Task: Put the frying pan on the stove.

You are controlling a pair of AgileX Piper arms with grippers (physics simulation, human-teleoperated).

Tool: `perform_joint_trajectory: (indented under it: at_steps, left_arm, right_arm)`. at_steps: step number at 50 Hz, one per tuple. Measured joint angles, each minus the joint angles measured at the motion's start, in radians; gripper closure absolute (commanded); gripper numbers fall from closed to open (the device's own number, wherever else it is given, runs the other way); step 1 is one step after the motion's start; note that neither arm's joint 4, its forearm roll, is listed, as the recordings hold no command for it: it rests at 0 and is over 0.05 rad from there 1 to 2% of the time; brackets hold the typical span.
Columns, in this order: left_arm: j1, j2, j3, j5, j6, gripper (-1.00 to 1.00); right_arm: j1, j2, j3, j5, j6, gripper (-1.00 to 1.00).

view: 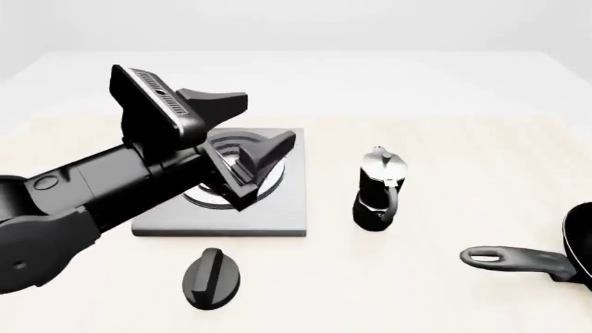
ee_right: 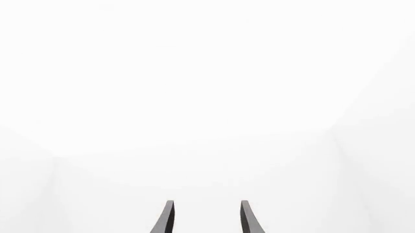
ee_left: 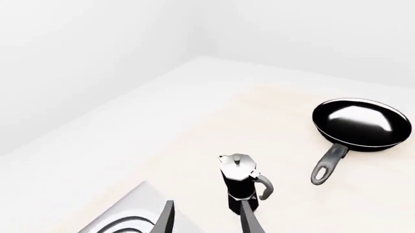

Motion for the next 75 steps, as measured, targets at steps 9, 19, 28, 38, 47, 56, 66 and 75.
perform_joint_trajectory:
  at_steps: [9,19,28,38,47,56,66,75]
  left_arm:
    - [-0.04,0.044,-0.031,-0.004,0.003,-1.0]
    - [-0.079,0.099,-0.064,-0.01,0.0,-1.0]
    - [-0.117,0.143,-0.104,-0.003,0.0,-1.0]
    - [-0.161,0.191,-0.147,0.008,-0.003,-1.0]
    - [-0.195,0.238,-0.185,0.015,-0.014,-1.0]
    - [-0.226,0.277,-0.225,0.026,-0.023,-1.0]
    - [-0.253,0.315,-0.264,0.036,-0.031,-1.0]
    - [-0.272,0.343,-0.299,0.051,-0.037,-1.0]
  right_arm:
    - [0.0,0.0,0.0,0.0,0.001,-1.0]
    - [0.004,0.0,-0.006,0.004,0.002,-1.0]
    - [0.005,0.0,-0.009,0.005,0.003,-1.0]
    - [0.002,0.0,-0.01,0.005,0.007,-1.0]
    - [0.001,0.0,-0.012,0.006,0.01,-1.0]
    - [0.006,0.0,-0.013,0.008,0.01,-1.0]
    - [0.011,0.0,-0.022,0.016,0.007,-1.0]
    - [0.012,0.0,-0.032,0.022,0.008,-1.0]
